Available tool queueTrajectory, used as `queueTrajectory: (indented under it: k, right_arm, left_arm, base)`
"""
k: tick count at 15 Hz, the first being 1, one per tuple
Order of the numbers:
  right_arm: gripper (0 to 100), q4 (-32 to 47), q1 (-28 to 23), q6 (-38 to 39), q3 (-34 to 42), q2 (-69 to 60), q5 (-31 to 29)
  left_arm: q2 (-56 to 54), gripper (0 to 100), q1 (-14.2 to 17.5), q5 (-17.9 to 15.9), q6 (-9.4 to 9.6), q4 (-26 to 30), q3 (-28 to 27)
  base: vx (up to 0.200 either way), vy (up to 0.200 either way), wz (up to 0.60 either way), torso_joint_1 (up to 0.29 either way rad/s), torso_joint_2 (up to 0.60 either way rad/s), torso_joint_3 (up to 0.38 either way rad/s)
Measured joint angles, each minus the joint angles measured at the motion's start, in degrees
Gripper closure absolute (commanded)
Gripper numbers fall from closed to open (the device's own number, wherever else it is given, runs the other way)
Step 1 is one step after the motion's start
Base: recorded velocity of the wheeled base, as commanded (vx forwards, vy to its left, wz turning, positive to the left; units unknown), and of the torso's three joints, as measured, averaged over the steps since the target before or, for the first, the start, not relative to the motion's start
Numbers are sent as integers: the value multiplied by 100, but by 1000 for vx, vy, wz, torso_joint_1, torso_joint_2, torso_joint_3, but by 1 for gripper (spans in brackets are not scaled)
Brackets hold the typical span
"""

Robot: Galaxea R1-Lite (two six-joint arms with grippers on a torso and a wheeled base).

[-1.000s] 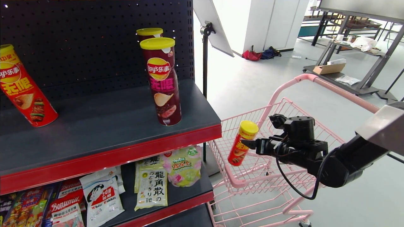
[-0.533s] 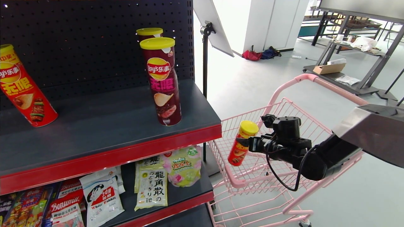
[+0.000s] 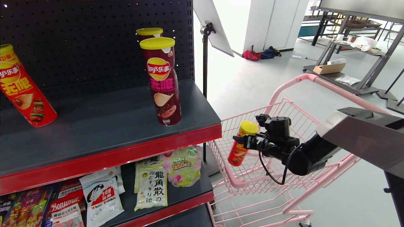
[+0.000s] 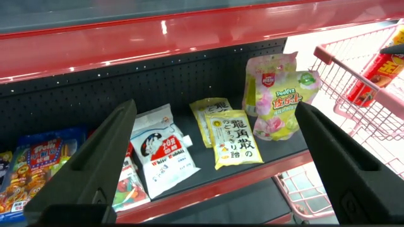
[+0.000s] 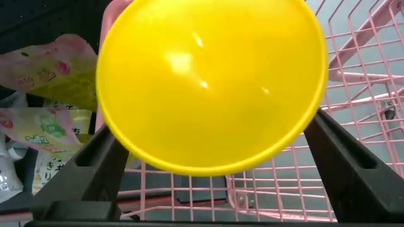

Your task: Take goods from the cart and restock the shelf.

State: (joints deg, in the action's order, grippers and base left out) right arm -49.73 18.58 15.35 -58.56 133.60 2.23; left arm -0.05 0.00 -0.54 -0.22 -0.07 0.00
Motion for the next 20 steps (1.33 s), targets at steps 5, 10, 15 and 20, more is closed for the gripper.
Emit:
queueTrajectory:
  k: [5,10,15,20]
  right_arm:
    - [0,0,-12,13,-262,216,-122]
    - [100,0,16,148,-524,386,-261]
    - [100,35,16,140,-400,185,-516]
    - [100,578,-63,-552,-329,-1417,-516]
  left_arm:
    - [0,0,0,0,0,0,0]
    - [0,0,2,0,6,0,0]
    - [0,0,0,2,1,0,0]
    - [0,0,2,0,0,0,0]
  base:
    - [0,0,0,0,0,0]
    - [0,0,0,0,0,0]
    - [0,0,0,0,0,0]
    - [0,0,0,0,0,0]
